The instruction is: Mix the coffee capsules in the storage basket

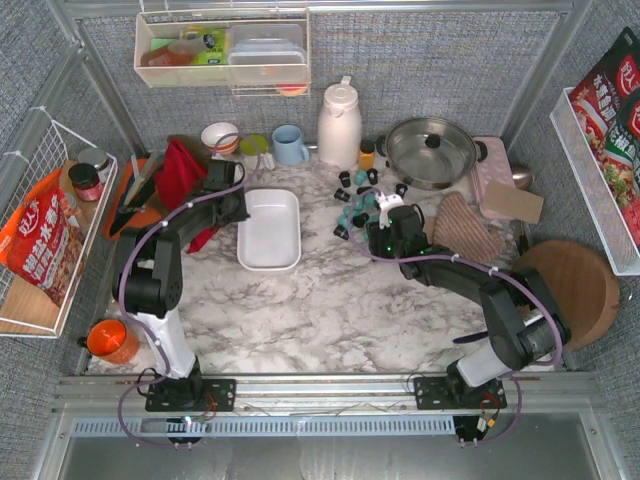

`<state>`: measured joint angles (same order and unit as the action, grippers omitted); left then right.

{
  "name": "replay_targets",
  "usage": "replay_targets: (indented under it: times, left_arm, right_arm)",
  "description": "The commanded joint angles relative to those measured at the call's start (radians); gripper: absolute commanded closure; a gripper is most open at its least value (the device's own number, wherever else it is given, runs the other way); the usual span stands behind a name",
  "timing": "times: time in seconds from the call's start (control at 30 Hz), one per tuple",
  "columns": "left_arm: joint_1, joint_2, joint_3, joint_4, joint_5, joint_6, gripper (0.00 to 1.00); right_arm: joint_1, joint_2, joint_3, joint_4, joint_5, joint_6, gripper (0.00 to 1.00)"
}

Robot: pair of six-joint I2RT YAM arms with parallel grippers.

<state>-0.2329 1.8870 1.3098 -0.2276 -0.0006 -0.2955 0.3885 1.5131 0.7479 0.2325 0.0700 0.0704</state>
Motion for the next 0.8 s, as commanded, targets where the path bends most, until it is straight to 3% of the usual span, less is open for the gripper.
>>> replay_targets:
  times: [0.0,0.3,0.43,0.6,0.63,0.67,0.77]
  left_arm:
    - [0.004,0.006,0.001,0.007,-0.022,0.009,0.81]
    - [0.004,0.025,0.056,-0.009,-0.028,0.047,0.6]
    - [0.003,-0.045,0.024,0.022,-0.027,0.042,0.54]
    - [0.002,-0.163,-0.002,-0.012,-0.008,0.037,0.33]
    - [0.002,-0.184,0.002,-0.022,-0.001,0.032,0.25]
    - [0.002,-0.208,0.005,-0.033,0.01,0.027,0.05]
    - [0.002,-0.269,0.009,-0.045,0.053,0.022,0.01]
  right_arm:
    - [-0.013,0.018,0.016,-0.017,-0.009,0.034,0.46]
    - [-0.024,0.072,0.064,-0.05,-0.001,0.045,0.53]
    - [-0.025,0.083,0.063,-0.052,-0.005,0.045,0.55]
    - [-0.025,0.101,0.069,-0.061,-0.01,0.045,0.56]
    - [-0.025,0.108,0.072,-0.064,-0.01,0.047,0.56]
    - [-0.025,0.115,0.078,-0.07,-0.012,0.047,0.56]
    - [-0.025,0.133,0.098,-0.091,-0.023,0.043,0.56]
